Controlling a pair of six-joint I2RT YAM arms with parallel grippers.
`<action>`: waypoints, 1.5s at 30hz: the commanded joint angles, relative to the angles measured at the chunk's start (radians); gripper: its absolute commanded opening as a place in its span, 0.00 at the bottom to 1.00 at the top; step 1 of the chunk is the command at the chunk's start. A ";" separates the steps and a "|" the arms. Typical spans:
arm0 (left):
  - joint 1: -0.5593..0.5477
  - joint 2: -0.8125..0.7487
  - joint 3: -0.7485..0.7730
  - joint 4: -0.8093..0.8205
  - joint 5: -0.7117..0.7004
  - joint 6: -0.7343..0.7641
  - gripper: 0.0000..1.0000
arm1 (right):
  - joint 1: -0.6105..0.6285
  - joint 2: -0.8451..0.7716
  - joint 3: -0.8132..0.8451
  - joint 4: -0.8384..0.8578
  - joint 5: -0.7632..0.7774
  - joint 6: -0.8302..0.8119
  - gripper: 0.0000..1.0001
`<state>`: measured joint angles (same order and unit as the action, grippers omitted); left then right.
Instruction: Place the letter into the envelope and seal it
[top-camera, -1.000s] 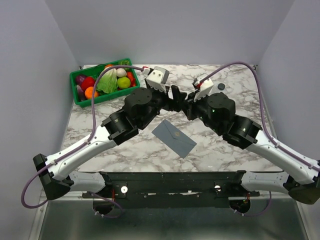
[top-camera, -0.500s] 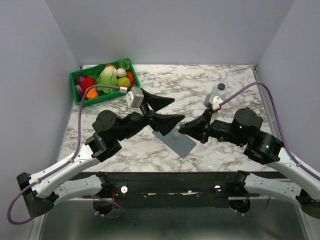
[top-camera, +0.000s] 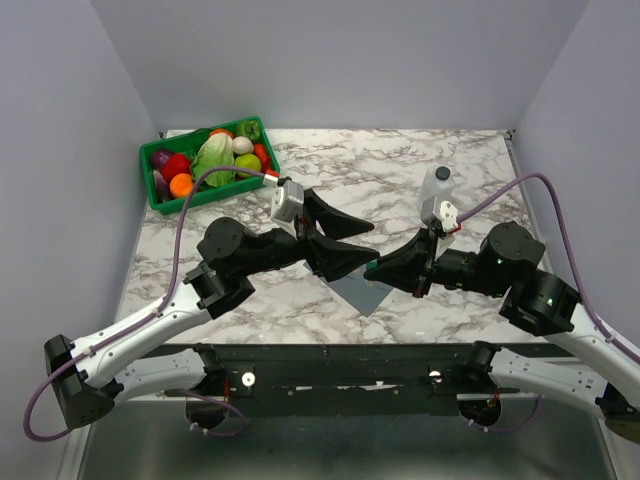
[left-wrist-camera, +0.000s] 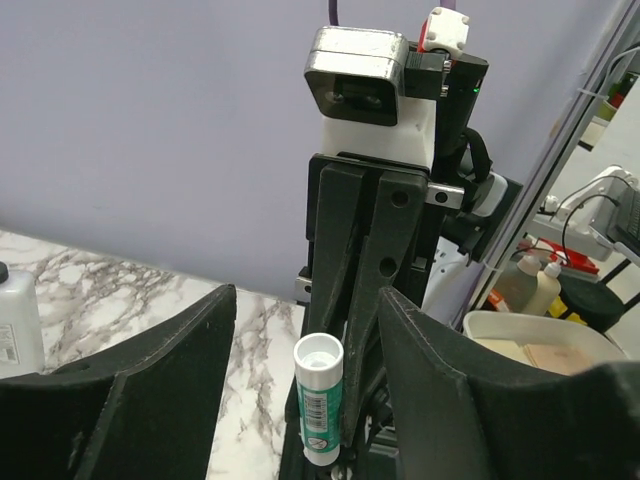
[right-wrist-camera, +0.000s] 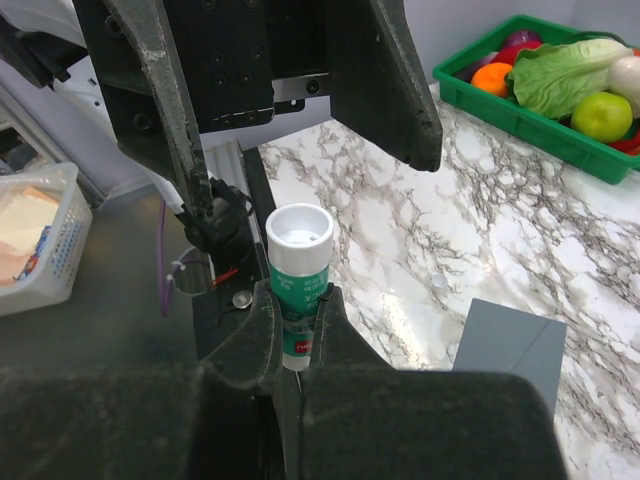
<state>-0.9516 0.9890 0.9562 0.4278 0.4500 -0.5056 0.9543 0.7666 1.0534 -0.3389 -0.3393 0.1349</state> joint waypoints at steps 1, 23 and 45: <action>0.002 0.002 -0.013 0.022 0.035 -0.016 0.65 | 0.000 -0.007 0.008 -0.008 -0.030 0.006 0.01; 0.002 0.039 -0.022 0.014 0.088 -0.031 0.50 | 0.001 -0.007 -0.006 -0.008 -0.024 0.014 0.01; 0.002 0.053 0.013 -0.087 0.038 -0.018 0.00 | 0.000 0.000 -0.001 -0.008 0.125 0.019 0.01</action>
<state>-0.9508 1.0389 0.9451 0.4278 0.5453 -0.5510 0.9539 0.7628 1.0454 -0.3481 -0.3313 0.1421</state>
